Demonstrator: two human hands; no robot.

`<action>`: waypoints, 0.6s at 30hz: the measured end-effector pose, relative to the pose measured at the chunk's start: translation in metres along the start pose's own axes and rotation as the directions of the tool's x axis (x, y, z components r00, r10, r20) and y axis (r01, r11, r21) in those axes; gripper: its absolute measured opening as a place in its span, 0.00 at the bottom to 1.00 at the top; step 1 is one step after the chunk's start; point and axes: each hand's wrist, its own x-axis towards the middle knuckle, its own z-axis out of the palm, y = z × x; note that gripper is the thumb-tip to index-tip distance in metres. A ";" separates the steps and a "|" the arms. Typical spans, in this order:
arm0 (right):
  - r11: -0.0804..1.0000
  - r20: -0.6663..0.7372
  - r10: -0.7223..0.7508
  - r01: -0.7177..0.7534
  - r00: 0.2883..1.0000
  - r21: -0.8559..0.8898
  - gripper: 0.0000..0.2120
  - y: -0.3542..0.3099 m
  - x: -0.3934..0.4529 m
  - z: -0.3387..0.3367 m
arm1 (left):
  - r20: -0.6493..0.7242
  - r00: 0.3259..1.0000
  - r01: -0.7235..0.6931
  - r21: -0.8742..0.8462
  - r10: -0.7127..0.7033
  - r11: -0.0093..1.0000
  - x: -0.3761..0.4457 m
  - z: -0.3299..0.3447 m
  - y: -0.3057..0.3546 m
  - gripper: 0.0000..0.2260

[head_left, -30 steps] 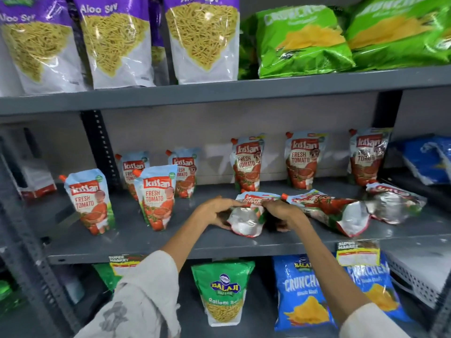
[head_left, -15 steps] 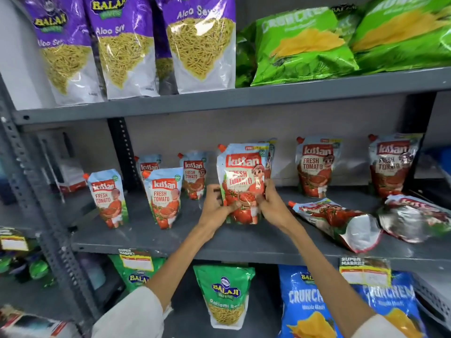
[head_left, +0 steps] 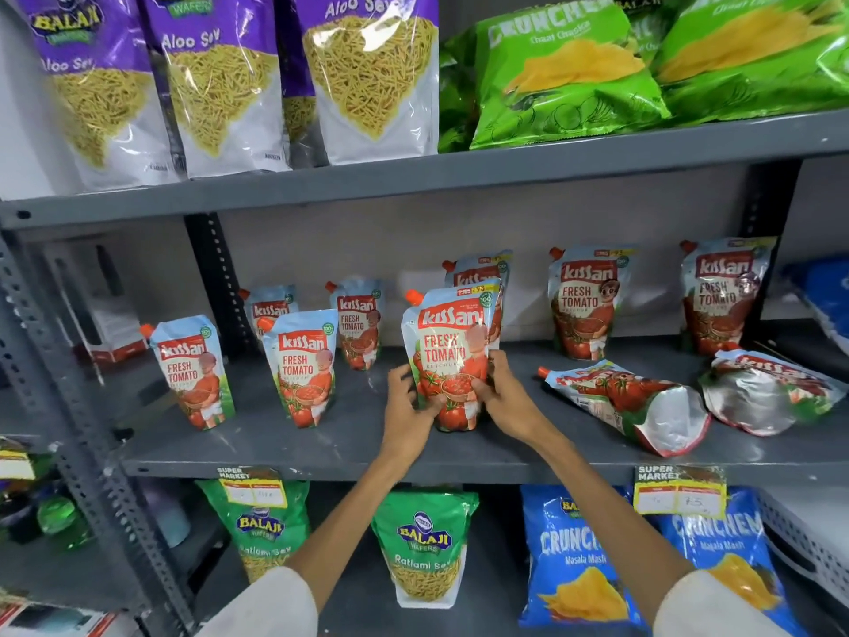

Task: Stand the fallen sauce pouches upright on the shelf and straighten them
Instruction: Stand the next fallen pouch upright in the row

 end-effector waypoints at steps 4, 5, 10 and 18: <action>0.997 0.048 0.038 -0.035 0.998 -0.066 0.17 -0.010 -0.011 -0.025 | -0.330 0.944 -0.003 -0.031 -0.007 1.000 -0.026 0.026 0.013 0.29; 0.994 0.034 0.027 -0.023 0.999 -0.106 0.13 -0.015 -0.012 -0.038 | -0.431 0.902 -0.014 -0.015 0.006 1.000 -0.033 0.033 0.017 0.27; 0.935 -0.248 -0.019 -0.071 0.969 -0.348 0.08 -0.039 0.000 -0.125 | -0.310 0.927 0.115 -0.302 -0.212 0.946 -0.044 0.087 0.053 0.13; 0.408 -0.165 0.709 -0.590 0.686 -0.697 0.20 -0.007 -0.012 -0.225 | 0.483 0.584 0.810 -0.405 -0.653 0.424 -0.030 0.178 0.094 0.12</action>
